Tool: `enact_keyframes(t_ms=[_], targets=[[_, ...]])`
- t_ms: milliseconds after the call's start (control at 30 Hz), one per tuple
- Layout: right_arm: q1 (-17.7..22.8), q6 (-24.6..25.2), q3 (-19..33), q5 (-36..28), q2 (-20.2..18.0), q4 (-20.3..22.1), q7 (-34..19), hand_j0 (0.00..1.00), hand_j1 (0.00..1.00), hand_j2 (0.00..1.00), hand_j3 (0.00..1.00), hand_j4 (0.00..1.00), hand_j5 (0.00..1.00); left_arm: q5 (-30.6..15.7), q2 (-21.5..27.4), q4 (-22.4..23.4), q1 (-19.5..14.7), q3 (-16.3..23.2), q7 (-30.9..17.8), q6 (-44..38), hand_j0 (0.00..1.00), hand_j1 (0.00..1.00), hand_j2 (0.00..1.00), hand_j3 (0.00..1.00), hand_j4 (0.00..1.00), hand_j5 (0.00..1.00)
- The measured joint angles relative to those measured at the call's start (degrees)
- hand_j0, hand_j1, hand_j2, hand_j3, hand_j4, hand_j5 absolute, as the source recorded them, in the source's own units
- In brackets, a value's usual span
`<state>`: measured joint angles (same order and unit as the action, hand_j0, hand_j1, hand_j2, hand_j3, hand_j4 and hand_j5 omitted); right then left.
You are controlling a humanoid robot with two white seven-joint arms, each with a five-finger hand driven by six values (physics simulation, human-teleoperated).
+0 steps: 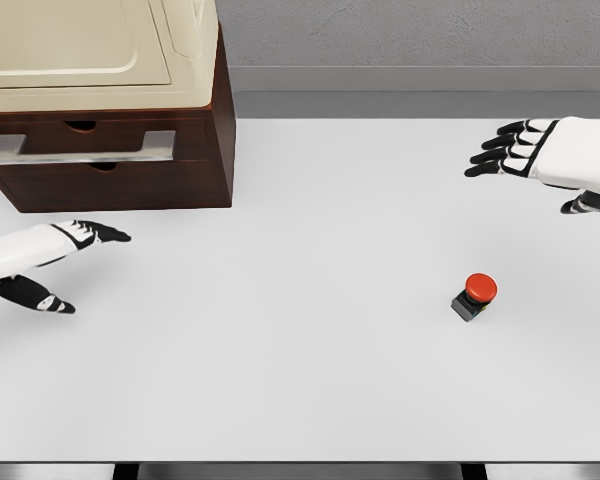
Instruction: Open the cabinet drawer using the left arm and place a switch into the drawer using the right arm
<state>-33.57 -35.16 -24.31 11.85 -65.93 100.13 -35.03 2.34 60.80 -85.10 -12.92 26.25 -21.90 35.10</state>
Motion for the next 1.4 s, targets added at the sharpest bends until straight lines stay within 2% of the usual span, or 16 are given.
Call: enact_keyframes(t_ms=[100,167,200,267,333,400,600,667,767,833,933,1133,1400], targets=[[0.00,0.00,-0.04,-0.03,0.10,0.11,0.00,1.00,1.00,1.00,1.00,1.00,1.00,-0.03,-0.06,0.08,-0.18,-0.01,-0.10,0.00,1.00,1.00,1.00,1.00,1.00,1.00],[1.84,-0.01,-0.24,-0.04,0.22,0.23,0.00,1.00,1.00,1.00,1.00,1.00,1.00,-0.27,0.09,0.02,-2.72,0.37,0.03,-0.01,1.00,1.00,1.00,1.00,1.00,1.00],[2.37,0.00,-0.71,-0.05,0.25,0.31,0.00,1.00,1.00,1.00,1.00,1.00,1.00,0.23,0.39,-0.58,-5.37,1.22,0.01,0.12,1.00,1.00,1.00,1.00,1.00,1.00],[2.64,0.00,-2.47,-0.02,0.13,0.40,0.00,1.00,1.00,1.00,1.00,1.00,1.00,-0.16,1.69,-4.70,-6.77,2.74,0.09,-0.02,1.00,1.00,1.00,1.00,1.00,1.00],[3.34,-0.01,-3.60,-0.02,-0.03,0.35,0.00,1.00,1.00,1.00,1.00,1.00,1.00,-0.78,2.40,-9.80,-10.17,3.57,0.17,-0.02,1.00,1.00,1.00,1.00,1.00,1.00],[4.20,-0.02,-3.91,-0.04,-0.23,0.05,0.00,1.00,1.00,1.00,1.00,1.00,1.00,-3.02,2.57,-12.81,-11.52,4.01,0.17,-0.01,1.00,1.00,1.00,1.00,1.00,1.00],[4.22,0.00,-7.28,0.19,-0.93,0.35,0.00,1.00,1.00,1.00,1.00,1.00,1.00,-9.31,3.71,-15.54,-13.18,4.45,0.05,0.00,1.00,1.00,1.00,1.00,1.00,1.00],[4.04,0.00,-7.81,0.25,-0.90,0.46,0.00,1.00,1.00,1.00,1.00,1.00,1.00,-12.64,5.38,-15.75,-13.18,5.42,0.09,0.01,1.00,1.00,1.00,1.00,1.00,1.00],[3.96,0.01,-8.84,0.75,-0.88,0.54,0.00,1.00,1.00,1.00,1.00,1.00,1.00,-22.74,9.77,-15.89,-13.62,8.68,-0.10,0.01,1.00,1.00,1.00,1.00,1.00,1.00],[3.96,0.01,-9.39,1.25,-0.87,0.56,0.00,1.00,1.00,1.00,1.00,1.00,1.00,-29.38,12.19,-15.93,-14.05,11.06,1.77,-1.07,1.00,1.00,1.00,1.00,1.00,1.00],[3.96,0.01,-9.96,1.85,-0.76,0.58,0.01,1.00,1.00,1.00,1.00,1.00,1.00,-34.30,15.31,-15.95,-14.85,12.83,2.68,-2.73,1.00,1.00,1.00,1.00,1.00,1.00],[4.13,0.02,-10.56,3.91,0.17,0.57,0.01,1.00,1.00,1.00,1.00,1.00,1.00,-33.34,17.12,-15.97,-16.18,13.75,0.62,-9.27,1.00,1.00,1.00,1.00,1.00,1.00],[4.13,0.02,-12.31,6.13,1.50,0.58,0.01,1.00,1.00,1.00,1.00,1.00,1.00,-31.99,16.88,-15.78,-16.96,13.81,0.85,-16.97,1.00,1.00,1.00,1.00,1.00,1.00]])
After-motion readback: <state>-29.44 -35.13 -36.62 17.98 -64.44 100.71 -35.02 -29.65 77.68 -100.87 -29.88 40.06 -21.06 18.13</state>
